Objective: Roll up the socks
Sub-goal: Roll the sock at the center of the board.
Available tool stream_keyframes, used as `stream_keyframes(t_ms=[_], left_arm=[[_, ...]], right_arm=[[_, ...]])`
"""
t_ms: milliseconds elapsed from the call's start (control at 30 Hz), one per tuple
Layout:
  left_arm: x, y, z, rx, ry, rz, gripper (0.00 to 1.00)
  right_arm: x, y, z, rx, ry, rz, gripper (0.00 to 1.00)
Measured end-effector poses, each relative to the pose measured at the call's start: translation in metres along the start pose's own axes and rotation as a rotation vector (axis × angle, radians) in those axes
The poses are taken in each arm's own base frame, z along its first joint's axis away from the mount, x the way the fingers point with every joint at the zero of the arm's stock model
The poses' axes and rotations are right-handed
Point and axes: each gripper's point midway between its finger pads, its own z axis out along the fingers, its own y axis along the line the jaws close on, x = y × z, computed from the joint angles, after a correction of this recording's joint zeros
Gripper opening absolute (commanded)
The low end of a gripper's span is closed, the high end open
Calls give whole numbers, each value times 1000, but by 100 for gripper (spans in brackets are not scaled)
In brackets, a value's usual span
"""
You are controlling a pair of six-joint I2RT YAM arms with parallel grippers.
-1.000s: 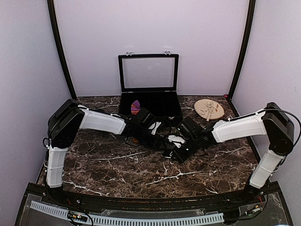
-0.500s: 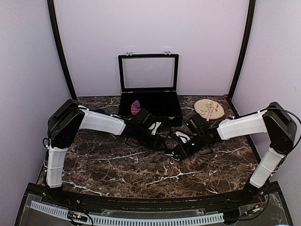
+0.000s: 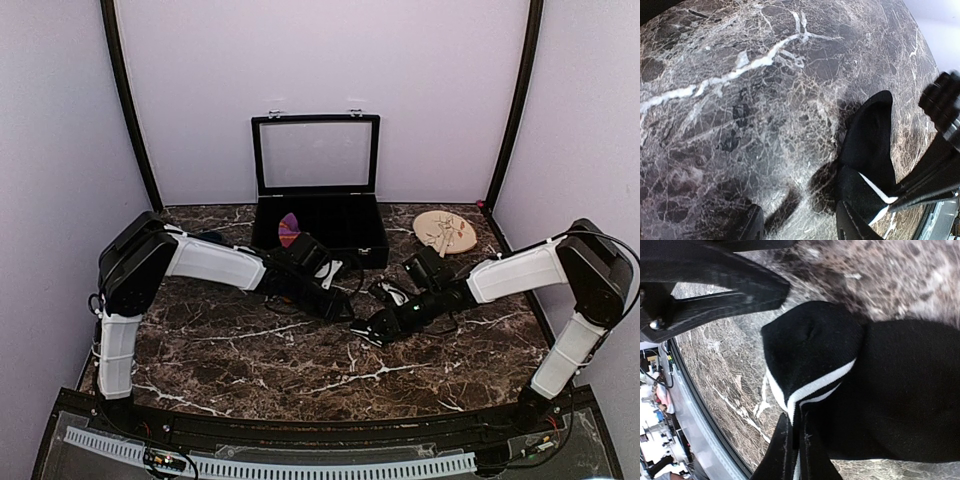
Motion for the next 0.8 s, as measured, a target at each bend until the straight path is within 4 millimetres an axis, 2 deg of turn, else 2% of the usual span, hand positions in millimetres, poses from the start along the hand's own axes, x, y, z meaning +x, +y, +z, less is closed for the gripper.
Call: stream_keyframes(t_ms=[300,800], left_arm=[[5,-3,-2,-2,2,15,52],[-3,-25,-8,34,-44,94,52]], right_arm=[[7,-9,-1,-40,-30,92,0],[-5,-3,-10,-156,-92,238,0]])
